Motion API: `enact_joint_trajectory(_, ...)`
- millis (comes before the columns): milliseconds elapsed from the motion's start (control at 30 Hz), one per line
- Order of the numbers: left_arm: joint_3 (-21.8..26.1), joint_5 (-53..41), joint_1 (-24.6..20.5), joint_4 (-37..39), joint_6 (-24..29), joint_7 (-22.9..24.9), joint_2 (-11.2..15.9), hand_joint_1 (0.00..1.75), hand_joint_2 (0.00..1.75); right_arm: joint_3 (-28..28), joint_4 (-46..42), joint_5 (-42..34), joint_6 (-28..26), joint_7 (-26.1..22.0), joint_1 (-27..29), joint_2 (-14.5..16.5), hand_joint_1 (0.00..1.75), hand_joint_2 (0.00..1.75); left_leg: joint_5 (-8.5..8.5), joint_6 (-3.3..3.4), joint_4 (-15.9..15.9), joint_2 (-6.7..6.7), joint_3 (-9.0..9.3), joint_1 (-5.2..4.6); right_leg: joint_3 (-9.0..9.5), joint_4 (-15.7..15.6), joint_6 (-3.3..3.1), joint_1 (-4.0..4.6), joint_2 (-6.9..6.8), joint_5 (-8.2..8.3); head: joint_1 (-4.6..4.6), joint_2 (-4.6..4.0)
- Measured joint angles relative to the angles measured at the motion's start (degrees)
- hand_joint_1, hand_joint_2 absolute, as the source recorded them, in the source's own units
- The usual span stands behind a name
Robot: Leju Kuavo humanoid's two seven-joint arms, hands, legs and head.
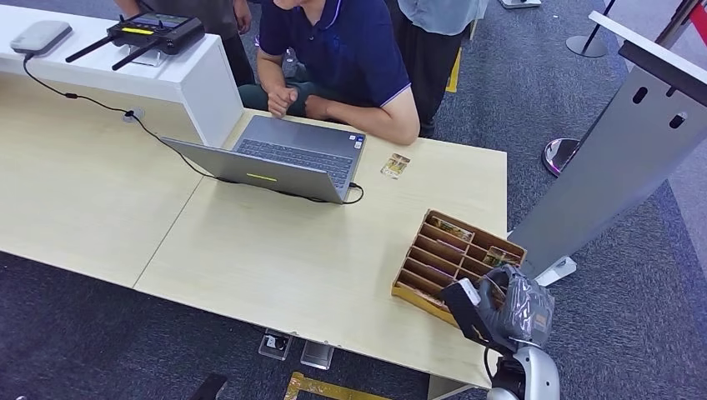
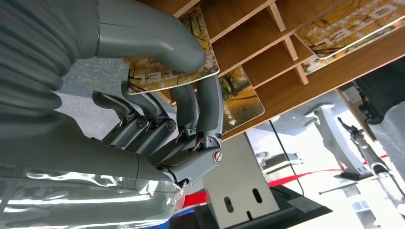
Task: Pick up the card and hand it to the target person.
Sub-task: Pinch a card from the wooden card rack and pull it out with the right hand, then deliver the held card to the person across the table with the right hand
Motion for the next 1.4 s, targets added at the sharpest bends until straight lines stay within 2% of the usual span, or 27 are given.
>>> enact_joint_trajectory(200,0.0,0.48,0.02,0.0,-0.52,0.21,0.27,0.0,1.75,0.21,-3.63,2.72,-2.29,-3.4,0.43,-0.02,1.75,1.75,0.0,0.0,0.0,0.0,-0.02,0.0,-0.01,0.0,0.0,0.0,0.0,0.0,0.0,0.0)
enact_joint_trajectory(467,0.0,0.81,0.1,0.01,-0.43,1.55,0.86,0.0,1.75,0.36,-13.43,4.85,-1.79,-6.41,0.24,-0.05,1.75,1.75,0.0,0.0,0.0,0.0,-0.02,0.0,0.0,0.0,0.0,0.0,0.0,0.0,0.01,0.0)
enact_joint_trajectory(667,0.0,1.1,0.12,0.02,0.16,2.79,1.19,0.0,1.75,0.58,-18.82,4.35,-0.73,-6.94,-1.52,-0.1,1.75,1.75,0.0,0.0,0.0,0.0,-0.02,0.0,0.0,0.01,0.0,0.0,0.0,0.0,0.0,0.0)
enact_joint_trajectory(833,-0.1,1.07,0.09,0.02,0.32,3.06,1.19,0.0,1.75,1.59,-19.9,3.01,0.42,-7.94,-4.26,0.04,1.75,1.75,0.0,0.0,0.0,0.0,-0.04,0.0,0.01,0.01,0.0,0.0,0.0,0.0,0.01,0.0)
enact_joint_trajectory(1033,-0.99,0.59,-0.02,0.02,-0.33,2.49,1.19,0.0,1.75,3.8,-14.11,0.19,1.66,-10.76,-12.58,1.91,1.75,1.75,0.02,-0.01,0.0,0.0,-0.04,0.0,0.01,0.05,-0.01,0.0,0.0,0.02,0.01,0.0)
enact_joint_trajectory(1233,-1.85,0.43,-0.23,0.02,-0.49,2.42,1.2,0.0,1.75,6.38,-2.24,-2.77,0.08,-14.31,-21.7,5.97,1.75,1.75,0.03,-0.01,0.0,-0.02,-0.12,0.0,-0.03,0.1,-0.01,0.0,-0.01,0.02,0.01,0.0)
enact_joint_trajectory(1400,-2.6,0.09,-0.34,0.02,-0.46,2.42,1.2,0.0,1.75,7.75,6.97,-2.98,-0.64,-15.0,-27.32,9.07,1.75,1.75,0.03,-0.01,0.0,-0.03,-0.15,0.0,-0.07,0.11,-0.01,0.0,-0.02,0.02,0.01,0.0)
